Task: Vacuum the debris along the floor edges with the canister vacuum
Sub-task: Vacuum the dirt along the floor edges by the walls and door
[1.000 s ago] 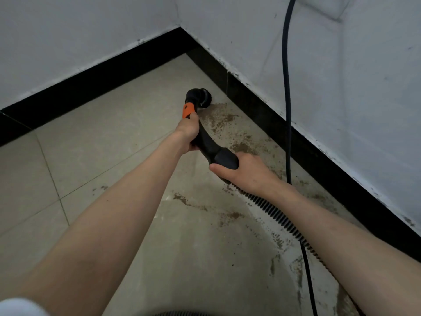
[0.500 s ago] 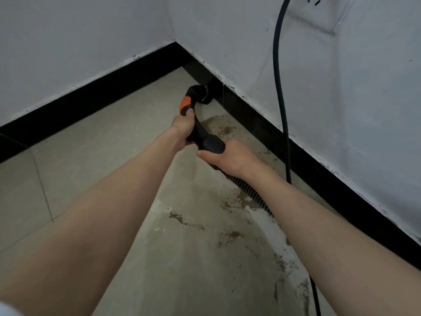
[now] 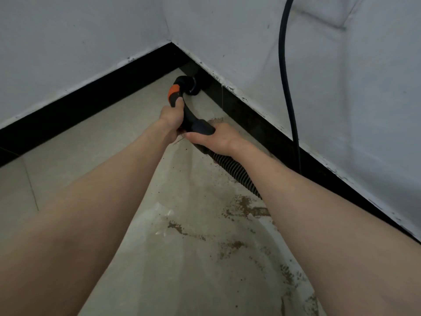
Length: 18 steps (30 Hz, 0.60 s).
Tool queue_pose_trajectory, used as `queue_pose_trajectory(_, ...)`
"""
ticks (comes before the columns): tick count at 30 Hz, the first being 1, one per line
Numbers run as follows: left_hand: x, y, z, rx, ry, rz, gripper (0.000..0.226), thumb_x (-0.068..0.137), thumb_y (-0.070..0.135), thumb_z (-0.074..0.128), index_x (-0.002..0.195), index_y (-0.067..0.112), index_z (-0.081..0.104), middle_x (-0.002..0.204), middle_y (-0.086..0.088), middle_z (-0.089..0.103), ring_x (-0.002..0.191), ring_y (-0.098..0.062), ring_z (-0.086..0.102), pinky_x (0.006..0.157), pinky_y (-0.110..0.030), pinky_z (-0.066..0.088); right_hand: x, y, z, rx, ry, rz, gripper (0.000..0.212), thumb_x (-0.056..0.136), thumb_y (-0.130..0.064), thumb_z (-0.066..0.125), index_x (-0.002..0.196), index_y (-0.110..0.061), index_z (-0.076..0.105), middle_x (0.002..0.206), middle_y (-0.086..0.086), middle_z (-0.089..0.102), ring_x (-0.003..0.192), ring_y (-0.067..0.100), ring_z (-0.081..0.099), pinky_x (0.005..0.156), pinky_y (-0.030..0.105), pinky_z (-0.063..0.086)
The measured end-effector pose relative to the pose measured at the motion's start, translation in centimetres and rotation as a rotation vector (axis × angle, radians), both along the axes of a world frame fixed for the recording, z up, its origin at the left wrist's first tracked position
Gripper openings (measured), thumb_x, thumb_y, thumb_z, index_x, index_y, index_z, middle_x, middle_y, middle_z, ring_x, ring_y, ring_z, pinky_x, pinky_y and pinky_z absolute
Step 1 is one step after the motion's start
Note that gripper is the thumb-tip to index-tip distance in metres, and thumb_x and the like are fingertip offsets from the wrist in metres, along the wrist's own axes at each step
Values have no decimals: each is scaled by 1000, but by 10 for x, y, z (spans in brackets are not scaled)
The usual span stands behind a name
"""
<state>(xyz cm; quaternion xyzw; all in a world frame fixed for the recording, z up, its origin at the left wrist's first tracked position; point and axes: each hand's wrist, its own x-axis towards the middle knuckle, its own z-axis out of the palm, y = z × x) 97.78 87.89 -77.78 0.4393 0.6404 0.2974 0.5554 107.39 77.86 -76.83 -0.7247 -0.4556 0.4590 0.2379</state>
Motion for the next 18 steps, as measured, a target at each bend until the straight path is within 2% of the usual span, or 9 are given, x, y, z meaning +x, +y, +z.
queue_pose_trajectory(3, -9, -9, 0, -23, -19, -26, 51, 99, 34, 45, 133, -3, 38, 117, -14, 55, 105, -28, 58, 82, -35, 51, -9, -14, -2, -1, 41, -13, 65, 79, -60, 68, 118, -9, 59, 111, 14, 66, 100, 33, 65, 89, 47, 55)
queue_pose_trajectory(5, -16, -20, 0, -41, -36, -43, 40, 98, 32, 47, 121, -1, 44, 99, -9, 58, 90, -23, 59, 71, -31, 52, -17, -28, -3, -7, 46, -23, 70, 79, -62, 67, 123, -9, 57, 114, 13, 65, 103, 32, 63, 88, 44, 54)
queue_pose_trajectory(7, -23, -35, 2, -55, -74, -29, 30, 97, 28, 48, 110, 1, 46, 87, -6, 55, 77, -19, 57, 65, -28, 50, -23, -43, -4, -4, 59, -12, 67, 78, -62, 67, 119, -9, 59, 108, 12, 66, 95, 31, 66, 78, 40, 55)
queue_pose_trajectory(10, -37, -57, 4, -75, -155, 27, 27, 96, 23, 48, 109, 0, 45, 83, -6, 51, 73, -18, 54, 66, -29, 49, -32, -66, -1, -6, 29, 54, 58, 81, -60, 66, 109, -11, 58, 95, 8, 66, 79, 26, 66, 73, 41, 57)
queue_pose_trajectory(12, -48, -70, 6, -92, -196, 66, 28, 97, 22, 46, 114, -1, 43, 84, -6, 51, 75, -18, 54, 72, -32, 49, -38, -77, 3, -2, -17, 108, 58, 81, -61, 65, 109, -11, 57, 96, 8, 65, 81, 26, 66, 75, 42, 58)
queue_pose_trajectory(14, -61, -81, 8, -97, -198, 99, 35, 99, 23, 44, 123, -2, 41, 89, -7, 53, 81, -20, 55, 78, -34, 48, -45, -86, 9, 2, -54, 155, 61, 80, -64, 65, 108, -10, 57, 96, 7, 64, 81, 25, 64, 70, 39, 56)
queue_pose_trajectory(18, -86, -106, 10, -112, -146, 162, 48, 103, 30, 38, 137, -3, 34, 120, -15, 53, 105, -28, 55, 83, -36, 47, -63, -106, 20, 11, -180, 269, 54, 81, -66, 62, 99, -15, 51, 85, 0, 58, 70, 17, 57, 55, 28, 41)
